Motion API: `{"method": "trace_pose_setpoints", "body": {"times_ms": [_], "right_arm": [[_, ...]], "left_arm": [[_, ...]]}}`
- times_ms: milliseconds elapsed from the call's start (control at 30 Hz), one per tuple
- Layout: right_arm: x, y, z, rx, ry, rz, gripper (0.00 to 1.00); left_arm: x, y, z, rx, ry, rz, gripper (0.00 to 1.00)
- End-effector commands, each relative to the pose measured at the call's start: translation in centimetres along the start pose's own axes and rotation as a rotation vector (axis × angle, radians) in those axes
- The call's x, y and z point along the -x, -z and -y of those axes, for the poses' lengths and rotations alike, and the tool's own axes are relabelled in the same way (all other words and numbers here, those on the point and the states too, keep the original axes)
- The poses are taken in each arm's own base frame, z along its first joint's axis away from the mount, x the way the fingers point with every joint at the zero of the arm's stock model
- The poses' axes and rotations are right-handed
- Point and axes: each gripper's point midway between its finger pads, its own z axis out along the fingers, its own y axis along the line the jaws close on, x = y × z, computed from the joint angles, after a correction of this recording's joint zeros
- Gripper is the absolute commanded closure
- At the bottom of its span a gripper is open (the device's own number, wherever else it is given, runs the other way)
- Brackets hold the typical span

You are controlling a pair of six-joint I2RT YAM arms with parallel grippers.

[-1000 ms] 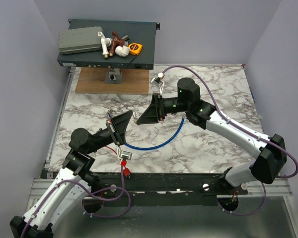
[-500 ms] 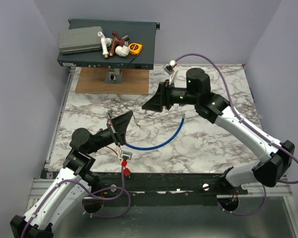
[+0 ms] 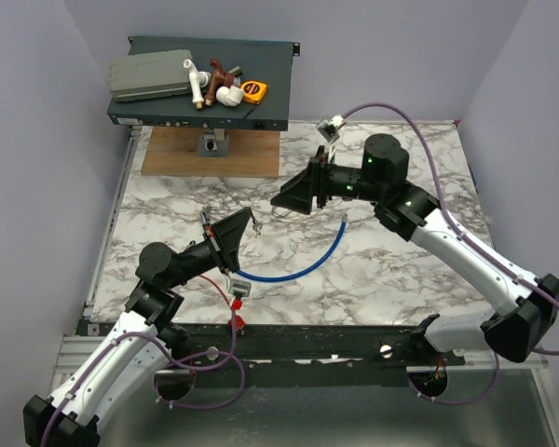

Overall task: Unlock with the key
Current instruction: Pick up the key from the center of the board.

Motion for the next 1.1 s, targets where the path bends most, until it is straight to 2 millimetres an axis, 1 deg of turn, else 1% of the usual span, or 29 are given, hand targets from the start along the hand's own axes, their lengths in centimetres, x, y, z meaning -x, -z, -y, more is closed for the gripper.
{"method": "trace_pose_setpoints", "body": {"times_ms": [0, 33, 133, 233, 367, 433, 500, 600, 700, 833, 933, 1067], "right_arm": [[-3.3, -1.1, -2.0, 0.235, -0.099, -0.076, 0.30], [-3.7, -1.2, -2.2, 0.264, -0.111, -0.080, 0.31], [-3.8, -1.4, -3.1, 0.350, -0.140, -0.077, 0.35], [-3.8, -1.6, -3.5, 0.402, -0.160, -0.076, 0.37], [-4.3, -1.8, -3.8, 0.457, -0.198, -0.088, 0.41], [-4.7, -1.7, -3.9, 0.477, -0.210, -0.095, 0.42], [-5.1, -2.0, -4.0, 0.479, -0.214, -0.112, 0.42], [-5.9, -2.8, -3.4, 0.451, -0.230, -0.142, 0.43], [-6.2, -3.3, -2.9, 0.431, -0.239, -0.152, 0.44], [-6.3, -3.5, -2.8, 0.427, -0.240, -0.158, 0.45], [-6.3, -3.6, -3.0, 0.434, -0.238, -0.161, 0.53], [-6.7, -3.6, -3.3, 0.453, -0.241, -0.174, 0.58]], "left_arm": [[-0.3, 0.0, -1.7, 0.057, -0.028, -0.004, 1.00], [-0.3, 0.0, -1.6, 0.054, -0.028, -0.006, 1.00], [-0.3, -0.1, -1.5, 0.057, -0.028, -0.007, 1.00], [-0.5, -0.1, -1.5, 0.056, -0.026, -0.012, 1.00], [-0.7, 0.0, -1.4, 0.048, -0.016, -0.024, 1.00], [-0.7, 0.0, -1.3, 0.044, -0.012, -0.027, 1.00], [-0.9, 0.0, -1.2, 0.040, -0.008, -0.033, 1.00], [-1.0, 0.0, -1.3, 0.042, -0.003, -0.035, 1.00], [-1.1, -0.1, -1.5, 0.046, -0.002, -0.037, 1.00], [-1.2, -0.1, -1.5, 0.046, 0.000, -0.039, 1.00], [-1.2, -0.1, -1.4, 0.041, 0.003, -0.043, 1.00], [-1.4, -0.1, -1.2, 0.033, -0.001, -0.049, 1.00]]}}
